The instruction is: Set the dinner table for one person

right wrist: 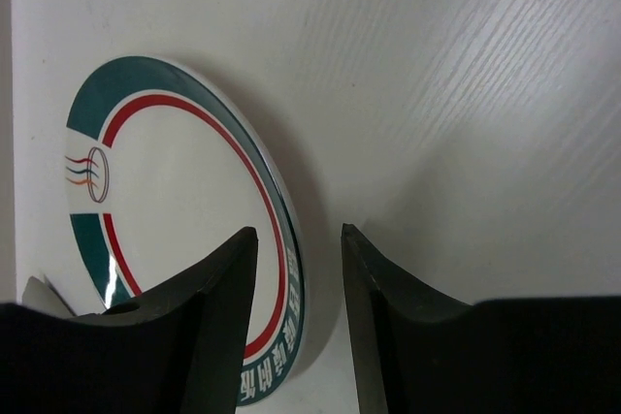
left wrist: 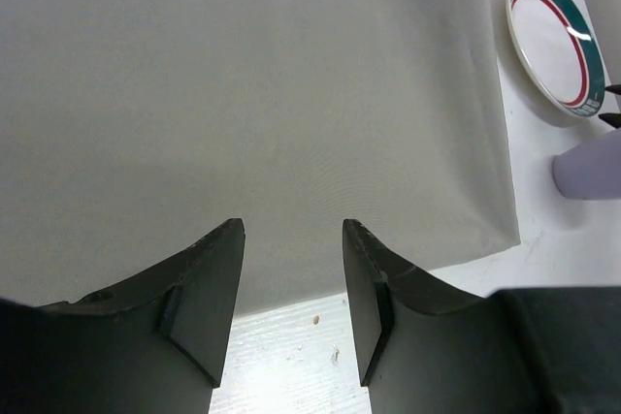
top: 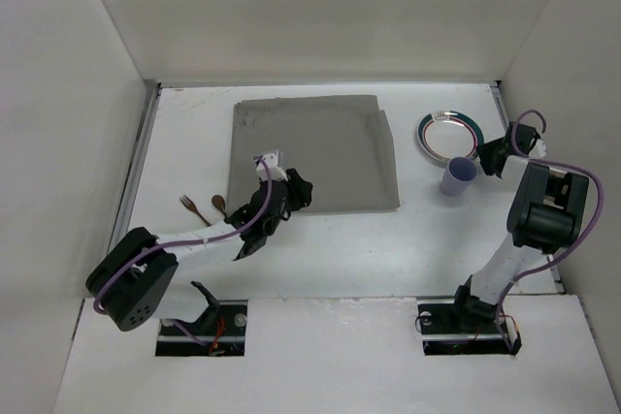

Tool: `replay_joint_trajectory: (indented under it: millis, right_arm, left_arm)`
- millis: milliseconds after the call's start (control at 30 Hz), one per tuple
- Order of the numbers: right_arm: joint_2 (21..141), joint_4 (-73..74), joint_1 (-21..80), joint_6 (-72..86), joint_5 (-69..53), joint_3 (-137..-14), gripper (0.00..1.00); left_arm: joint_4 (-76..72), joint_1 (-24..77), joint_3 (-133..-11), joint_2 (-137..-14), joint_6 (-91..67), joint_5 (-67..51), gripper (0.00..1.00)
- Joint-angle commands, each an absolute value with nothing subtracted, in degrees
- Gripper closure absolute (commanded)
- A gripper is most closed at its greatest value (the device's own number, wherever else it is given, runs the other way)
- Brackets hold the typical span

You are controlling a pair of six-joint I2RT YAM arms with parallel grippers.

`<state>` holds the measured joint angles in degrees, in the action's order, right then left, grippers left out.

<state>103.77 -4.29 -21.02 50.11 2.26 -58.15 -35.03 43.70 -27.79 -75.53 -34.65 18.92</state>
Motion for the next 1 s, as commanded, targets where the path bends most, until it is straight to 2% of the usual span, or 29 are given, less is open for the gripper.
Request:
replay_joint_trajectory:
  millis: [0,200,333,633,800,967]
  right_arm:
    - [103.8,-7.7,-21.1,52.6,0.2,-59.2,0.55]
    - [103.4,-4.1,-20.7,53.7,2.4,-59.9,0.57]
    - [104.9,-1.4,-21.1,54.2,1.4,-62.3,0.65]
    - [108.9,5.5,-21.1,55.5,0.6,-69.7,0.59]
    - [109.8,8.1,-21.1,55.0,-0.3,-71.8,0.59]
    - [110.8,12.3,-20.8,54.3,1.5,-75.0,0.63]
  left_arm:
    - [-38.8,43.5,-27.9,-75.5,-35.2,18.5,0.57]
    - [-38.8,42.3,-27.5,-74.6,-36.2,17.8,0.57]
    - [-38.8,41.0,-26.7,-73.3,-36.6,17.5,0.57]
    - [-38.8,37.5,-25.4,-71.5,-38.9,14.8,0.57]
    - [-38.8,36.3,-25.0,-71.5,-39.3,14.3,0.57]
    - [-39.5,35.8,-25.0,-72.6,-39.6,14.0,0.57]
